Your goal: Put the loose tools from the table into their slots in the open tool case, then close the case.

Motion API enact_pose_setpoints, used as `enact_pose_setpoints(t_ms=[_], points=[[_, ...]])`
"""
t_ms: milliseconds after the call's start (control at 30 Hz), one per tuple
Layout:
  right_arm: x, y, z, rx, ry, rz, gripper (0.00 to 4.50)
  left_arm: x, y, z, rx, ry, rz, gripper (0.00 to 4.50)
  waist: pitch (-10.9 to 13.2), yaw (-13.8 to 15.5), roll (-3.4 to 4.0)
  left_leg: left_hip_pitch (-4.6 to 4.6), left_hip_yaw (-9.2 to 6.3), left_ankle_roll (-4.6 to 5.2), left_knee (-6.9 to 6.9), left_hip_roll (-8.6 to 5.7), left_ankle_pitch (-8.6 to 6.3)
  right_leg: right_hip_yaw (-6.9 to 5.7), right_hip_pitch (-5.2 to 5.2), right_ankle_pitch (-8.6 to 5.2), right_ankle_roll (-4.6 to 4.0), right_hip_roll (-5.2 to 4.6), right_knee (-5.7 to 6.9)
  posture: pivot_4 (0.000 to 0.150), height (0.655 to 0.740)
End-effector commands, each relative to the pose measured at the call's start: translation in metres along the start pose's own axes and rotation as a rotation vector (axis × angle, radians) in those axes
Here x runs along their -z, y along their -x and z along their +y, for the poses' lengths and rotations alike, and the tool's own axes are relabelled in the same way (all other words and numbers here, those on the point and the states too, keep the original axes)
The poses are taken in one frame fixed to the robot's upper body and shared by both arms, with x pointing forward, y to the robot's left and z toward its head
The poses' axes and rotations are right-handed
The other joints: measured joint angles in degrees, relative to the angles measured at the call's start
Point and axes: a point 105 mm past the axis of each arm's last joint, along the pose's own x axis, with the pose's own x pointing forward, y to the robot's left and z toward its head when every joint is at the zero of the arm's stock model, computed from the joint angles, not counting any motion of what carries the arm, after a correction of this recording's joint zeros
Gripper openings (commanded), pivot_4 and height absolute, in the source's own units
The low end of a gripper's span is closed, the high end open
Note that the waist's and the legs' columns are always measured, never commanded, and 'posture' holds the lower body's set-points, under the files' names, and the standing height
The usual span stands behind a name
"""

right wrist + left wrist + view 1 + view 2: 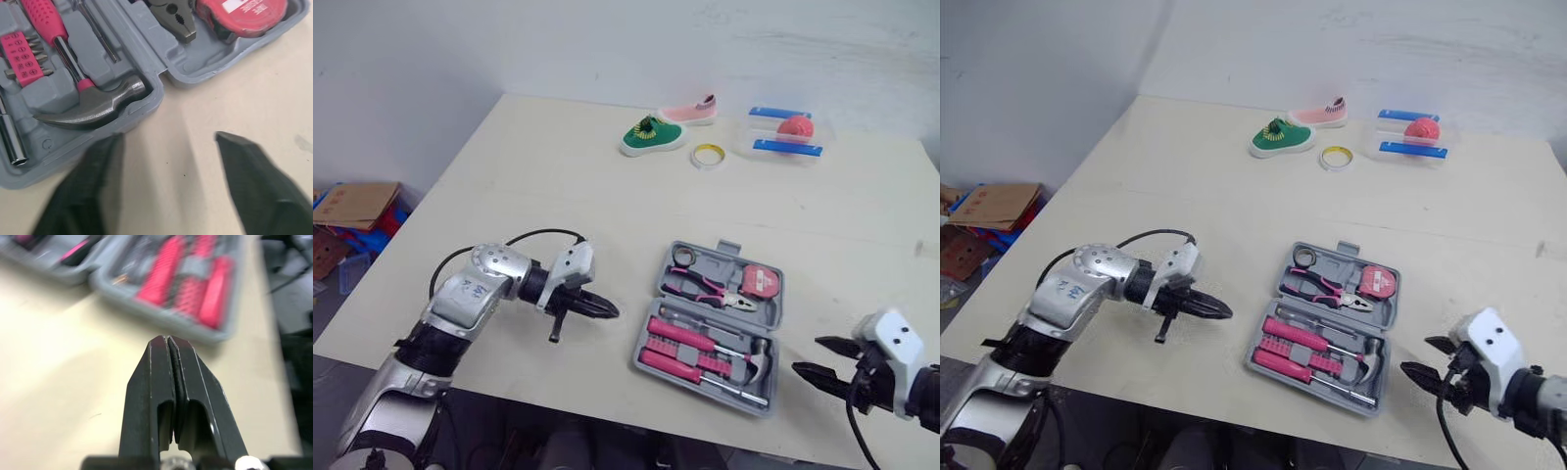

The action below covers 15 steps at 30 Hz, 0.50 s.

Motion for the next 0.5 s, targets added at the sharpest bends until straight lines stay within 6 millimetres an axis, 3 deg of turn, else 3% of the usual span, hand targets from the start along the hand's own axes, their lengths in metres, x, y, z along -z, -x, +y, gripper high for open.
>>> enact_pose_setpoints(t_ms=[33,100,333,500], points=[[-0.003,-0.010,-0.007,0.007,0.084,0.012,1.10,-0.003,-0.009,0.028,-0.107,-0.010,-0.001,0.00,0.0,0.0,-0.04,-0.05,-0.01,0.01,0.04,0.00,-0.01,-0.02,-0.02,0.01,0.02,0.00,-0.03,0.150,0.7304],[-0.004,-0.019,-0.008,-0.003,0.118,0.017,0.05,-0.004,-0.021,0.028,-0.084,-0.025,0.000,0.00,0.0,-0.1,-0.04,-0.54,0.01,0.06,0.14,-0.02,-0.01,-0.01,-0.49,0.06,0.09,-0.01,0.01,0.150,0.7304],[-0.012,-0.040,-0.009,-0.046,0.173,0.001,0.01,-0.020,-0.052,0.018,-0.023,-0.047,-0.034,0.00,0.0,0.0,-0.02,-0.72,0.14,-0.12,0.12,0.08,0.06,-0.02,-0.85,-0.01,0.05,0.13,0.18,0.150,0.7304],[-0.022,-0.049,-0.007,-0.072,0.197,-0.027,0.01,-0.024,-0.062,0.005,0.032,-0.048,-0.035,0.00,0.0,-0.4,-0.02,-0.66,0.20,-0.12,0.21,0.07,0.06,0.05,-0.83,0.00,0.06,0.12,0.28,0.150,0.7304]])
